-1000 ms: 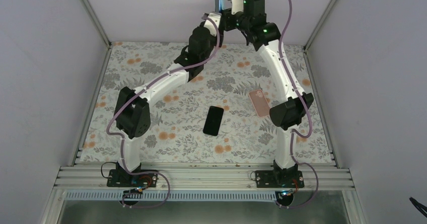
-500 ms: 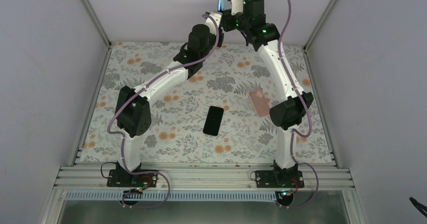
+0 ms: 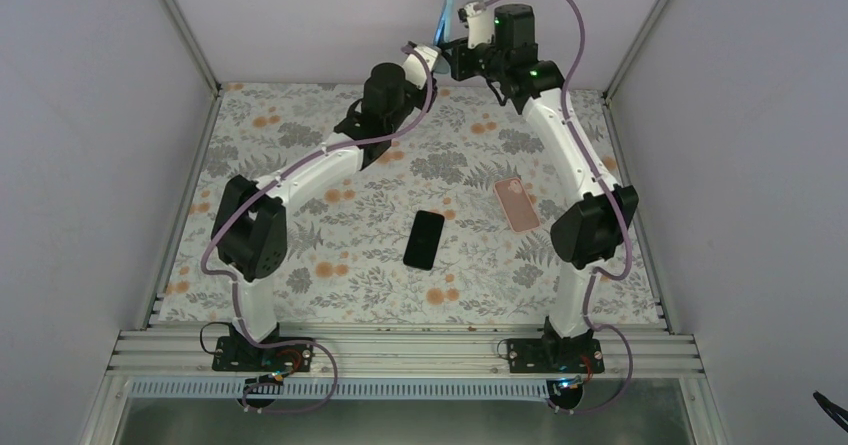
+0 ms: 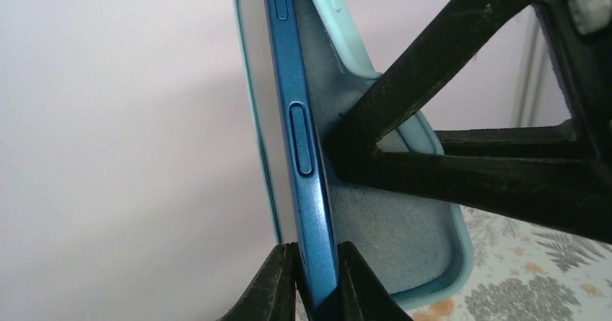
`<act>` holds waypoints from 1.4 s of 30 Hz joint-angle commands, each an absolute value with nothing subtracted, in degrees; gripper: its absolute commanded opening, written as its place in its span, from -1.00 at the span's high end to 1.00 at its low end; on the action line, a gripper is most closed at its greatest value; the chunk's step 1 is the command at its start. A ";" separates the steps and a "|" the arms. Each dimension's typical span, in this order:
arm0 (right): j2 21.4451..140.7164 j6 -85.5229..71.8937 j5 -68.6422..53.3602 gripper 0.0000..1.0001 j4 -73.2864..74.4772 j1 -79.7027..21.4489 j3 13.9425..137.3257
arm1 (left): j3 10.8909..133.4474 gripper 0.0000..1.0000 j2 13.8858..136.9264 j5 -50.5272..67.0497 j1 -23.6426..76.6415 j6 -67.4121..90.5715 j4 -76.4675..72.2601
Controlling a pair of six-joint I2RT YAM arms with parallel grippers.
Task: Take the phone out of the phone case
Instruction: Remove the phone case from the phone, then place the phone at the center of the board, then place the phone case at the center of the board.
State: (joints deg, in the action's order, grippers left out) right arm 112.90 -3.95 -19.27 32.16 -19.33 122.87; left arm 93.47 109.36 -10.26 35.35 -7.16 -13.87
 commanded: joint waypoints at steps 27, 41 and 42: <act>106.44 14.79 -19.98 0.94 42.72 -10.31 95.41 | 53.92 0.95 78.30 -29.78 28.05 -47.39 -5.57; 114.82 15.55 -30.26 0.94 45.80 -10.38 86.42 | 35.19 0.95 79.29 -33.58 31.88 -49.00 1.22; 115.43 15.96 -30.13 0.93 45.89 -10.44 86.52 | 34.83 0.95 79.66 -32.81 32.47 -48.74 2.90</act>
State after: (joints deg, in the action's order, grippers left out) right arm 112.12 14.81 -26.89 45.10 -10.07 86.13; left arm 34.24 79.72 -34.74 30.15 -51.16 -2.33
